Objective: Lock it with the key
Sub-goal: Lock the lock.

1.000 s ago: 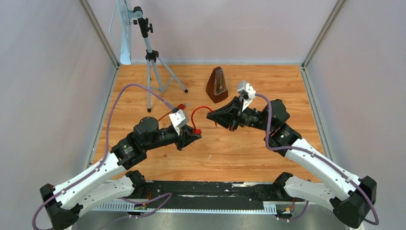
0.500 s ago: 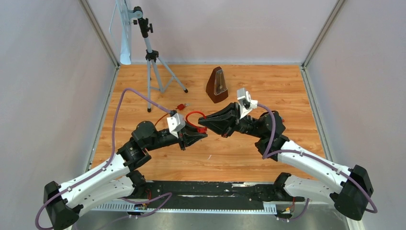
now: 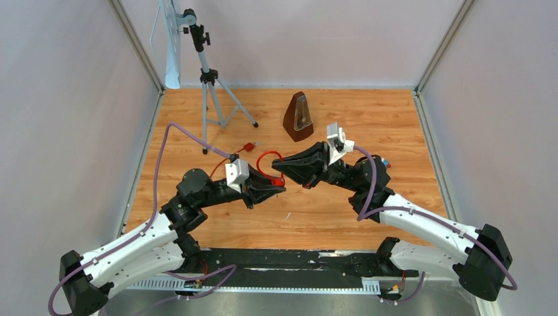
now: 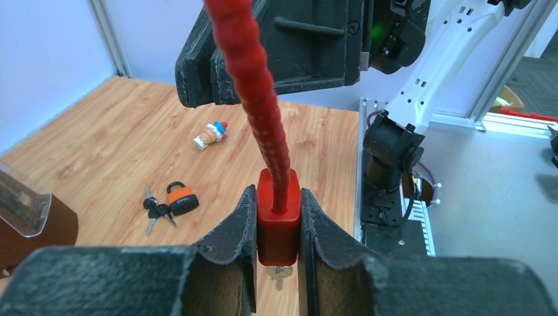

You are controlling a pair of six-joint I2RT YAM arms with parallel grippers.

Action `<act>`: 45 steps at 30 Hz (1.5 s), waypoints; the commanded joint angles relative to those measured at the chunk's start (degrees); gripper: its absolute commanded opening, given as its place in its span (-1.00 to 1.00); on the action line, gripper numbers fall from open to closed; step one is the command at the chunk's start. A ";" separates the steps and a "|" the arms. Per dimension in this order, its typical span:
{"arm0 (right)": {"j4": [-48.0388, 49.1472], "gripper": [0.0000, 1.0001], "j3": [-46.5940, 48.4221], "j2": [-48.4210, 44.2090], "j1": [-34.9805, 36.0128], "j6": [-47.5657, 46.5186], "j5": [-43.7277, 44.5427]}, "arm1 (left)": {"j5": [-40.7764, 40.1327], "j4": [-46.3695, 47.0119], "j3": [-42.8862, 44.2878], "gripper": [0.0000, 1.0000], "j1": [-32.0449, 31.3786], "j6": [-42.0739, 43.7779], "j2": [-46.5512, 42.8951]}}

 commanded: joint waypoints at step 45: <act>-33.84 -0.44 14.76 3.89 2.61 3.30 9.34 | -28.23 5.63 0.44 -1.00 -0.19 -18.21 -5.81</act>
